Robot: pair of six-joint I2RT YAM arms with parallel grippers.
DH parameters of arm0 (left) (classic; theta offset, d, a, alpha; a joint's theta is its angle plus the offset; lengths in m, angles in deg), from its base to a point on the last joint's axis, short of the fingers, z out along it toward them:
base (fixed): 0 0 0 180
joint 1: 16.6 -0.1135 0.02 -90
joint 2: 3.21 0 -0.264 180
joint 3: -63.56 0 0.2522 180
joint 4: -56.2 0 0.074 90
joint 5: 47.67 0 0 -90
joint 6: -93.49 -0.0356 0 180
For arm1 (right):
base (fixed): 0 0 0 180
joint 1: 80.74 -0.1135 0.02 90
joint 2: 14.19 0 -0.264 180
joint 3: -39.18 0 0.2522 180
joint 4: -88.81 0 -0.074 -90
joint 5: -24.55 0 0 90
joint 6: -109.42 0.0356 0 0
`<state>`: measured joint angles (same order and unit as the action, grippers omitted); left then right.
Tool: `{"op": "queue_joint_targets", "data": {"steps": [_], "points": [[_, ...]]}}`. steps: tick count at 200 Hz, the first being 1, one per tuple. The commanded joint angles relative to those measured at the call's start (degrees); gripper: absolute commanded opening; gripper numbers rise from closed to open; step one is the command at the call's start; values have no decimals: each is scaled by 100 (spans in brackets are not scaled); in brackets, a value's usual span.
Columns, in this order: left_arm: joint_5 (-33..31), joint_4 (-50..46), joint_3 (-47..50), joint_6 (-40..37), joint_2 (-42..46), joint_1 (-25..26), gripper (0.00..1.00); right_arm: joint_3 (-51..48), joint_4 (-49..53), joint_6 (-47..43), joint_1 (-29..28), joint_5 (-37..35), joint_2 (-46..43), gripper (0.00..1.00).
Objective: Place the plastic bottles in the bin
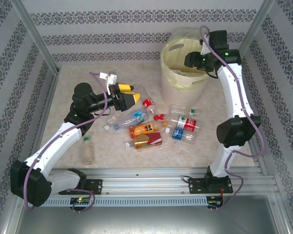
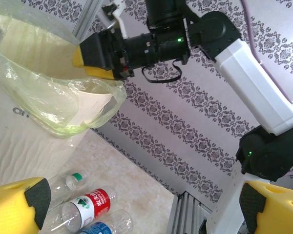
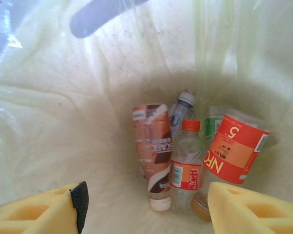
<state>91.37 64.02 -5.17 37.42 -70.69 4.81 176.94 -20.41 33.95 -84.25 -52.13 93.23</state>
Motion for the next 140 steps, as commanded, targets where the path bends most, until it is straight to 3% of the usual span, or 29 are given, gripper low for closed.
{"op": "queue_joint_targets", "data": {"steps": [1, 45, 73, 101, 140], "points": [[-26, -16, -67, -176, 96, 33, 100, -10, -101, -177, -5, -80, -458, 67], [-291, -613, -146, -666, 139, 38, 100, -609, -467, -327, -103, 10, -1130, 70], [-587, -1193, -241, -1053, 196, 50, 100, -2049, -1378, -181, -243, 239, -2117, 74], [-1227, -2069, -377, -1509, 210, 67, 100, -3219, -1869, -15, -486, 423, -3011, 76], [-2397, -3271, -584, -1575, 327, 72, 100, -4708, -2513, 94, -930, 813, -4217, 81]]}}
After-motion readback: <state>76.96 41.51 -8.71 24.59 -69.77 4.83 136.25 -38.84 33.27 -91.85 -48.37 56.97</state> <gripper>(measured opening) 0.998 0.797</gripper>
